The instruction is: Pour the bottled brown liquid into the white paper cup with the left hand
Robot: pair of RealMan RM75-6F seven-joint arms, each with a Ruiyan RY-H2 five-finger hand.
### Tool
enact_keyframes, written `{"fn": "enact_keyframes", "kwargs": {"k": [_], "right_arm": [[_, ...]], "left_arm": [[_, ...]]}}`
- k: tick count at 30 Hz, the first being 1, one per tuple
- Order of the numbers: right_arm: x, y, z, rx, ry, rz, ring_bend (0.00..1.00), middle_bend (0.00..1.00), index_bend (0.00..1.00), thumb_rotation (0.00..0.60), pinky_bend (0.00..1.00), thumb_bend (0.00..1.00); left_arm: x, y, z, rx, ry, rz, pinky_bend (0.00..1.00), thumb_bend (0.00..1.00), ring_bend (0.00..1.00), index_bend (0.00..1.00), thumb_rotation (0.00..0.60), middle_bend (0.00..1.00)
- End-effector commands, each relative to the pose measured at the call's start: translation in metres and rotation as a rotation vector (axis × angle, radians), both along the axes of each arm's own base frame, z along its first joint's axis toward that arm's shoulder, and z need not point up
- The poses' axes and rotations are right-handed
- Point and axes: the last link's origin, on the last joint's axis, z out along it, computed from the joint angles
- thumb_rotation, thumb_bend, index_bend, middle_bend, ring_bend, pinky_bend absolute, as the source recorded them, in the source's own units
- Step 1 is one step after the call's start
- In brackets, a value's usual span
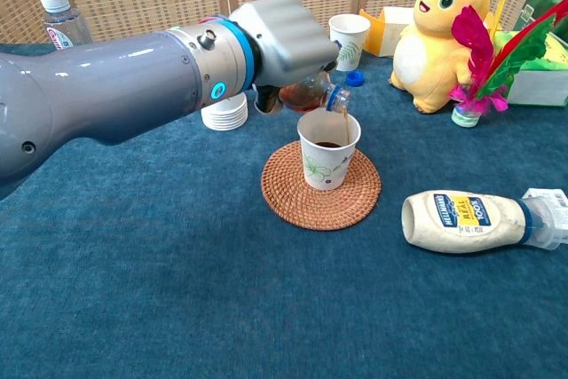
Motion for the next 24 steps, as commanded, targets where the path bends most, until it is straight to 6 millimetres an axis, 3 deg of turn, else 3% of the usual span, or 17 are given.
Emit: {"fn": "enact_keyframes", "kwargs": {"k": [1,15,24], "right_arm": [[0.0,0.0,0.0,0.001,0.002,-0.001,0.0,0.0,0.0,0.6,0.0,0.0],[0.001,0.001,-0.004,0.01,0.015,0.0,0.0,0.0,0.0,0.6,0.0,0.0],[0.002,0.0,-0.008,0.021,0.026,0.0,0.0,0.0,0.0,0.6,0.0,0.0]], "left_arm": [[-0.005,0.001,0.0,-0.015,-0.03,0.026,0.4,0.54,0.29,0.53,0.6,0.43],[-0.025,0.001,0.018,-0.112,-0.244,0.155,0.4,0.54,0.29,0.53,0.6,0.43],[-0.055,-0.003,0.039,-0.189,-0.436,0.254,0.41,0.54,0.29,0.53,0.6,0.43]]}}
